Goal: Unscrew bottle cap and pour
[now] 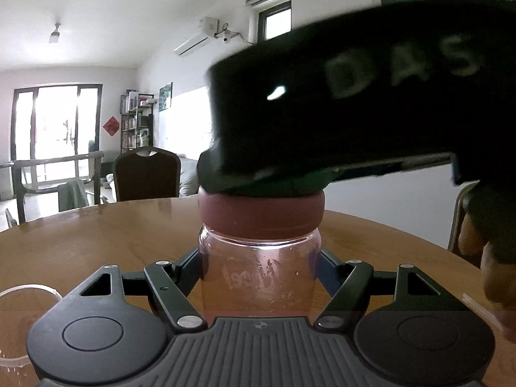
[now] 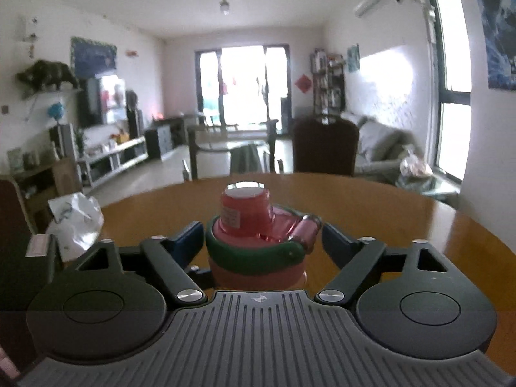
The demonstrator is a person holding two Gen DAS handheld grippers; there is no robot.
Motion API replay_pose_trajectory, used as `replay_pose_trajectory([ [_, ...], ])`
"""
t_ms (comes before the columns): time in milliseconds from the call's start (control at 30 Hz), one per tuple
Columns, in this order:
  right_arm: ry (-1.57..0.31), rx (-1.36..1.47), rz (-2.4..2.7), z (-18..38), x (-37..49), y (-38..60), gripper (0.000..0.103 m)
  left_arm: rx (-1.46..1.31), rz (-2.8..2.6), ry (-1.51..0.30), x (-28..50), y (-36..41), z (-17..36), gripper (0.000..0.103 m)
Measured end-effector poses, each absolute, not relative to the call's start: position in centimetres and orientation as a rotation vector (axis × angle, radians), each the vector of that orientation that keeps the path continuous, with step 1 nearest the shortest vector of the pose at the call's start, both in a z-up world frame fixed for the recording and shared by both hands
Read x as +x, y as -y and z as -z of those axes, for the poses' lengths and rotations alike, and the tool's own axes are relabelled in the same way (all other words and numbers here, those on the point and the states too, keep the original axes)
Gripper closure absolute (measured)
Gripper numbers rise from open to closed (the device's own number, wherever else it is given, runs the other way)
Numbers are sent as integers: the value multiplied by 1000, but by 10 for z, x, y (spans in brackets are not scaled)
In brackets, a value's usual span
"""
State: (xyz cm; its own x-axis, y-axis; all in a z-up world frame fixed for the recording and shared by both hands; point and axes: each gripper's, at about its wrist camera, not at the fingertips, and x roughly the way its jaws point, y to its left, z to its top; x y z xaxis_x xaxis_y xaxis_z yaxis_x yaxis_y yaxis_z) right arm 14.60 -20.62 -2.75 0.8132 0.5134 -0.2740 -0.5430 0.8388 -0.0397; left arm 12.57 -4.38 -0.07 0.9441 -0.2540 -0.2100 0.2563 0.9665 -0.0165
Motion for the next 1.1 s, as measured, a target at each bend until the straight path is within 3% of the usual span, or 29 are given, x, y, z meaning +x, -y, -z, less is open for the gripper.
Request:
replay_pose_trajectory([
  [367,-300,-178,-799,22,174,228,26,25,288,-213,126,41,0,32],
  [400,-318,-173,-853,21,182,234,31,24,292,-213,125,41,0,32],
  [600,-362,-174,-1028,20,207,249,30,22,293,-214,124,43,0,32],
  [667,-331,-183,-975,23,195,245,25,21,287,-213,122,45,0,32],
  [767,-216,-199,-818,28,166,237,5,22,279,-210,122,46,0,32],
  [900,-143,-261,-685,28,143,215,4,21,276,-210,122,46,0,32],
  [967,-154,-268,-642,28,142,203,6,20,274,-210,121,47,-1,32],
  [1033,-167,-258,-613,27,145,200,20,19,271,-211,120,48,-1,32],
  [1100,-218,-212,-604,27,149,200,24,18,267,-210,118,49,-1,32],
])
